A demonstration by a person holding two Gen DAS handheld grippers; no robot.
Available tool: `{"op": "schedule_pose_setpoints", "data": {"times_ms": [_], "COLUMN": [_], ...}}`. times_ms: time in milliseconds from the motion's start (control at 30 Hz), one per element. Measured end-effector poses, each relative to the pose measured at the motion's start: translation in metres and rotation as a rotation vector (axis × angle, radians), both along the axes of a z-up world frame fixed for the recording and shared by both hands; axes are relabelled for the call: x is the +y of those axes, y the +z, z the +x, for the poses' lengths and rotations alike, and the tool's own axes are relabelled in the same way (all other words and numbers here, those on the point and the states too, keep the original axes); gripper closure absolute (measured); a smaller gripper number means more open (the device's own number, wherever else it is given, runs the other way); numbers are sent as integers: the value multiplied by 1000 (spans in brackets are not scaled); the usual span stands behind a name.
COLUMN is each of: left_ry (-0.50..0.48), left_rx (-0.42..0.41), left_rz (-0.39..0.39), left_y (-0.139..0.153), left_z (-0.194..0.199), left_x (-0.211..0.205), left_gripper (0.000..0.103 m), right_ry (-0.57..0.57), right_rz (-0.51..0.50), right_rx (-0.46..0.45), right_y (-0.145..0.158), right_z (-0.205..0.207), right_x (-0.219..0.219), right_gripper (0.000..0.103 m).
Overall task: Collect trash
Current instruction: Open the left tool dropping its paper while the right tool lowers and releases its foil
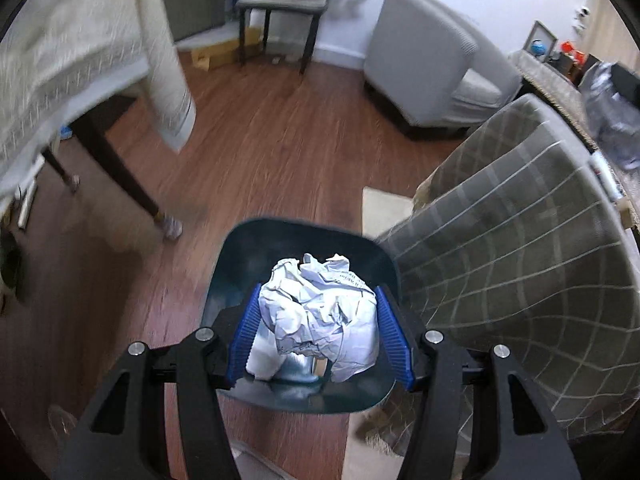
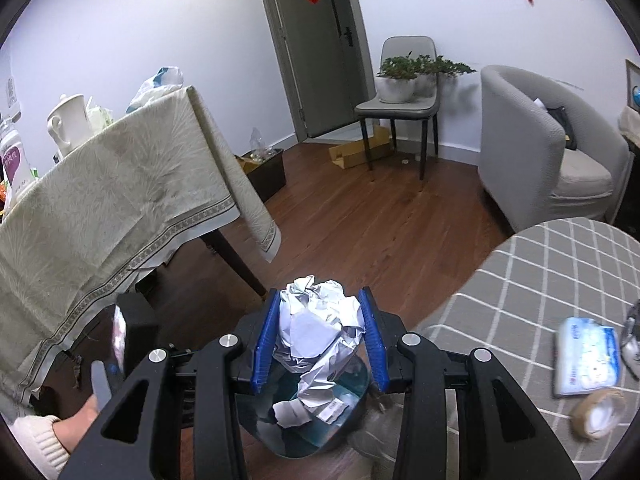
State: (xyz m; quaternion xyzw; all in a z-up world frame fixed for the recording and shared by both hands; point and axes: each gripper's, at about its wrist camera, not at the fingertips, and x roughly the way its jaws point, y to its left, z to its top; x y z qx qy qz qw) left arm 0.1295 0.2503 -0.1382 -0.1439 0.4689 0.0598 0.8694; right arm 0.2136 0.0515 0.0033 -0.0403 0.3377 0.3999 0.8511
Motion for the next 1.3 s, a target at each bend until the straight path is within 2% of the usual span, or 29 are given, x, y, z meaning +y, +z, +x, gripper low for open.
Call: {"op": "schedule_pose_setpoints", "data": {"times_ms": [367, 567, 733, 967, 1300], "left_ry": [-3, 10, 27, 42, 80], "left_rx": [160, 143, 103, 4, -148], "left_rz": [-30, -42, -53, -44, -35], "left_y": [-54, -56, -43, -9, 51], "left_z": [-8, -17, -25, -36, -56], "left_x": [17, 31, 42, 50, 58], "left_gripper": [41, 28, 27, 27, 37], "right_ry": [73, 90, 98, 108, 101], "right_rz": [-80, -130, -173, -247, -348], "right_rx": [56, 98, 127, 173, 248], "right_y": [-30, -53, -74, -107, -159], "right_z": [-10, -9, -7, -9, -8], "right_x": [52, 75, 91, 114, 135], "right_gripper": [63, 63, 63, 63, 63]}}
